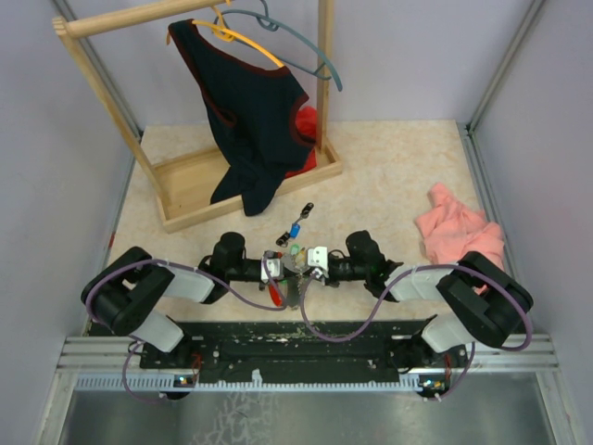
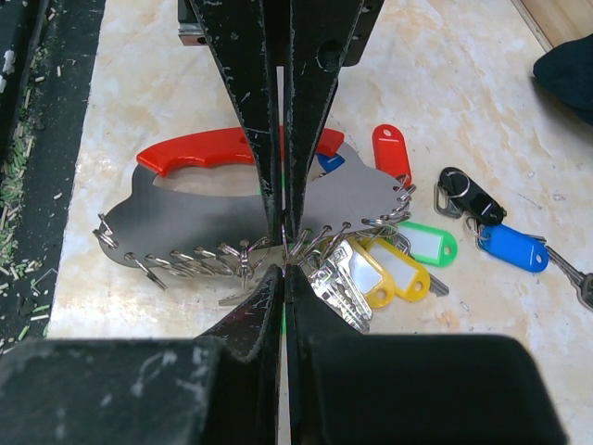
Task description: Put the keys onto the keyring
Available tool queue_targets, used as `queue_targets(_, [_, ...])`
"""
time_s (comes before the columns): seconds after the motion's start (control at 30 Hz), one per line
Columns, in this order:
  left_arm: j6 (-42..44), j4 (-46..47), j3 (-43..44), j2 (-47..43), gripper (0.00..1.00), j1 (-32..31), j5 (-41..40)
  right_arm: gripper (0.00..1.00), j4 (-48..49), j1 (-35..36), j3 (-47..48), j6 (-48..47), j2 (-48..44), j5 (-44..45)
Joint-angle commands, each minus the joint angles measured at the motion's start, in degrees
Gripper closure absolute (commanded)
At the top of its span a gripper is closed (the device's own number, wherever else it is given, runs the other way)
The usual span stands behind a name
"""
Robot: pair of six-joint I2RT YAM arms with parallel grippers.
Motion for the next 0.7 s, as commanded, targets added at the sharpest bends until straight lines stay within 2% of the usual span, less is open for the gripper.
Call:
queue_targets(0.0, [-0.2, 1.9, 0.8, 0.6, 0.99, -0.4, 2.8, 1.00, 1.7, 0.4, 2.4, -0.3, 0.6, -1.1])
queue_targets(0.67, [-0.3, 0.6, 1.8, 1.1, 0.99, -0.4, 6.2, 1.00, 2.8, 1.5, 3.0, -1.8, 0.0, -0.5])
